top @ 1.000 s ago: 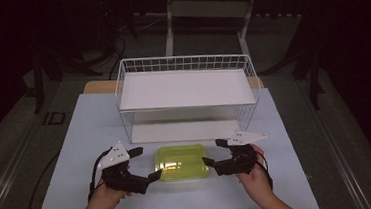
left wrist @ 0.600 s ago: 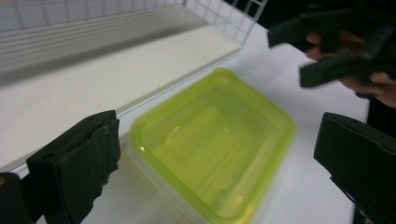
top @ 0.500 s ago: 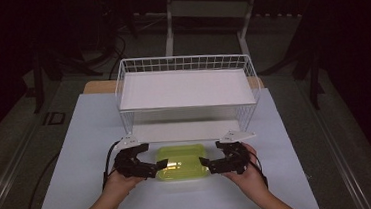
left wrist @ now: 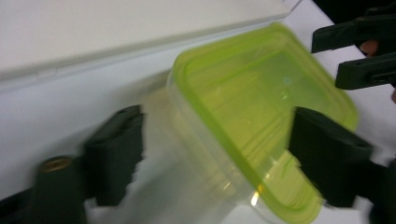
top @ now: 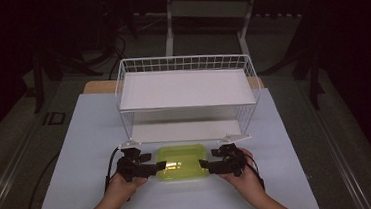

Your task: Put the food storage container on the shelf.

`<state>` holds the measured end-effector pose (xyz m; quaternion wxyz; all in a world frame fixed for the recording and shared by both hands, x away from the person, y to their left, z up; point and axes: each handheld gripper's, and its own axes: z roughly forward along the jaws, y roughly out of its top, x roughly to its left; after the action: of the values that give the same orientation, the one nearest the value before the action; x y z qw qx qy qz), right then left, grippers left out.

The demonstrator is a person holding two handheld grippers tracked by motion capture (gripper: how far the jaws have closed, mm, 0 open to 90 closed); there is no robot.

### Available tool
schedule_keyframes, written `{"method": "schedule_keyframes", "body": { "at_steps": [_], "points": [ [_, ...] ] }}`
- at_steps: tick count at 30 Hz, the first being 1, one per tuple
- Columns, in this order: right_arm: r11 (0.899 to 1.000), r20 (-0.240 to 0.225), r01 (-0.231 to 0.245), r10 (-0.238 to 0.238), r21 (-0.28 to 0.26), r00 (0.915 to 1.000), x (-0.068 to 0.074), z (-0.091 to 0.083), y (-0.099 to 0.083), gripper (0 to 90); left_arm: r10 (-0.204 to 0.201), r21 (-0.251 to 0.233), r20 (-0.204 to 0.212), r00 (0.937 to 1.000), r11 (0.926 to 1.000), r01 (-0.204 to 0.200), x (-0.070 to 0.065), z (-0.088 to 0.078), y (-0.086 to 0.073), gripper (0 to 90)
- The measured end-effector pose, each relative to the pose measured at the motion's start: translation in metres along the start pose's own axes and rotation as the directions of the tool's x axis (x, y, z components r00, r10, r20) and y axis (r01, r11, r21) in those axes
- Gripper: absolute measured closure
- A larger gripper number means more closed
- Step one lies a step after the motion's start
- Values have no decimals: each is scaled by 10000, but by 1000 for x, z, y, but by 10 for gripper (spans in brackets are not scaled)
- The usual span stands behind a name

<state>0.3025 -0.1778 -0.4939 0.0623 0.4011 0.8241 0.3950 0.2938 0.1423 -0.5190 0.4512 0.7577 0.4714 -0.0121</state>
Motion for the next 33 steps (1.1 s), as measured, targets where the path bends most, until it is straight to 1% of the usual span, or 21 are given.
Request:
{"method": "schedule_keyframes", "body": {
  "at_steps": [1,2,4,5,6,8,9,10,11,13,15,16,18,20,22,28,33],
  "points": [
    [10000,47,-71,71,51,10000,1,1,0,359,59,116,-11,10000,9999,-59,0,1,-1,279],
    [9999,-4,-82,82,101,10000,1,2,0,362,54,113,259,9997,9999,-57,0,2,-2,333],
    [9998,72,-69,67,170,10000,2,4,-1,388,-120,69,539,9985,9999,116,-2,0,-2,423],
    [9996,60,-93,92,282,9999,3,6,-1,402,-101,82,401,9991,9999,97,-2,-1,-2,509],
    [9991,61,-123,121,403,9999,2,7,-2,430,-75,61,151,9999,10000,74,-2,-2,-2,614],
    [9984,-98,-315,320,480,9994,0,7,-2,446,-53,30,220,9997,10000,52,-2,-2,-4,620],
    [9982,-153,-362,370,480,9992,0,7,-2,491,47,16,132,9999,10000,-48,-4,-3,-4,625],
    [9981,-246,-370,383,483,9990,0,6,-1,515,44,34,58,10000,10000,-44,-5,-3,-4,626],
    [9986,-203,-277,287,461,9994,1,6,-1,539,-36,62,31,10000,10000,36,-6,-3,-4,631],
    [9986,-133,-243,250,480,9996,3,5,-1,556,39,76,-43,10000,10000,-39,-7,-4,-4,637],
    [9984,-111,-354,359,447,9993,2,3,-1,595,121,86,-119,9999,9999,-120,-9,-5,-4,642],
    [9979,-213,-414,425,499,9989,2,3,-1,600,197,107,-159,9997,9998,-195,-10,-5,-3,644],
    [9976,-216,-457,469,522,9987,3,2,-1,607,277,154,-225,9994,9995,-274,-12,-6,-3,647],
    [9978,-160,-439,447,506,9989,4,1,-2,614,228,171,-161,9996,9996,-225,-12,-7,-4,656],
    [9977,-166,-431,440,523,9989,6,0,-2,624,307,143,-191,9993,9994,-305,-14,-8,-4,666],
    [9977,-188,-417,428,528,9989,12,-6,-4,658,323,169,-10,9995,9993,-323,-18,-12,-6,706],
    [9973,-375,-352,377,637,9986,16,-10,-6,686,497,213,0,9988,9985,-497,-23,-15,-9,732]
  ]
}}
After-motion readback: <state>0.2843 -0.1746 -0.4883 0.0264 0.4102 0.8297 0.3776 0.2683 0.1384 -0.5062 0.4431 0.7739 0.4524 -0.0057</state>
